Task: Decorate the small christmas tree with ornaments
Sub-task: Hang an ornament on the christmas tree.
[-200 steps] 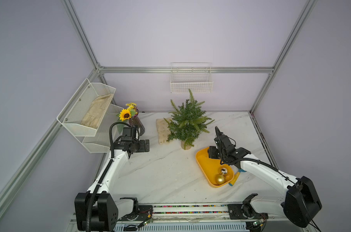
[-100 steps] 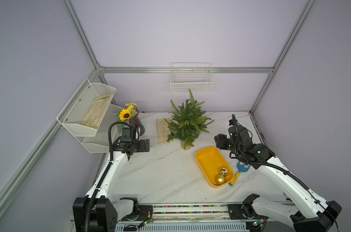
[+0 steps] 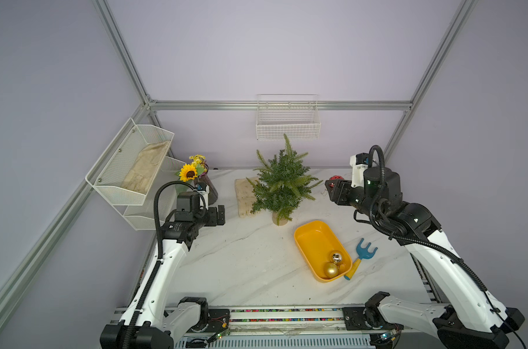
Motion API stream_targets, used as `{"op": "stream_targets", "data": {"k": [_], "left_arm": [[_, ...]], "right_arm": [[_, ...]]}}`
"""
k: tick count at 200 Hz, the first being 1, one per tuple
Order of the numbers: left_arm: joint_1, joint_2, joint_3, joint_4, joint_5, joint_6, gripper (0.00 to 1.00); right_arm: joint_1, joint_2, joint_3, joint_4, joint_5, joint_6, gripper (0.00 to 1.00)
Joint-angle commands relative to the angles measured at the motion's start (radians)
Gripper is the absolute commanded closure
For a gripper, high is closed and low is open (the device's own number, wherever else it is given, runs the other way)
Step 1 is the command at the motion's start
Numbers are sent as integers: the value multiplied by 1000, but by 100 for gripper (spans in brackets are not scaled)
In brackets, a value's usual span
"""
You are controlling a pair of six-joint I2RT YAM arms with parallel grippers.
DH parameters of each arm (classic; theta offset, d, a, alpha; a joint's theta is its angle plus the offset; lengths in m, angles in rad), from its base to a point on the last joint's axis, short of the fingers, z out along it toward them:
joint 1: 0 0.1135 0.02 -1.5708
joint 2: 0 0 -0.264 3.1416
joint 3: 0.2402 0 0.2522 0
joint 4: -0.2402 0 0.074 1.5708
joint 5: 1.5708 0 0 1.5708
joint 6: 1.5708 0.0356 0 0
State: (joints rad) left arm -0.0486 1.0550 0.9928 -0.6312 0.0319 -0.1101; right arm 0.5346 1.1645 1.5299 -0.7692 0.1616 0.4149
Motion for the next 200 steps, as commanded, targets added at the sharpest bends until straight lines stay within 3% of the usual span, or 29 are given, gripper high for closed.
{"op": "stream_targets", "data": {"k": [1,105,154,200], "left_arm": [[-7,-16,-36,48,26,29,0],[-8,-24,-39,48,13,36,0],[-8,-23,-39,50,6,35,0],[-8,-23,-39,50,8,35,0]], "right_arm": [[0,32,76,34,-50,-31,45],[1,201,315,129,-233,-53,46],[6,281,336,175,-366,-33,48],[14,316,336,194,-399,-26,48]]}}
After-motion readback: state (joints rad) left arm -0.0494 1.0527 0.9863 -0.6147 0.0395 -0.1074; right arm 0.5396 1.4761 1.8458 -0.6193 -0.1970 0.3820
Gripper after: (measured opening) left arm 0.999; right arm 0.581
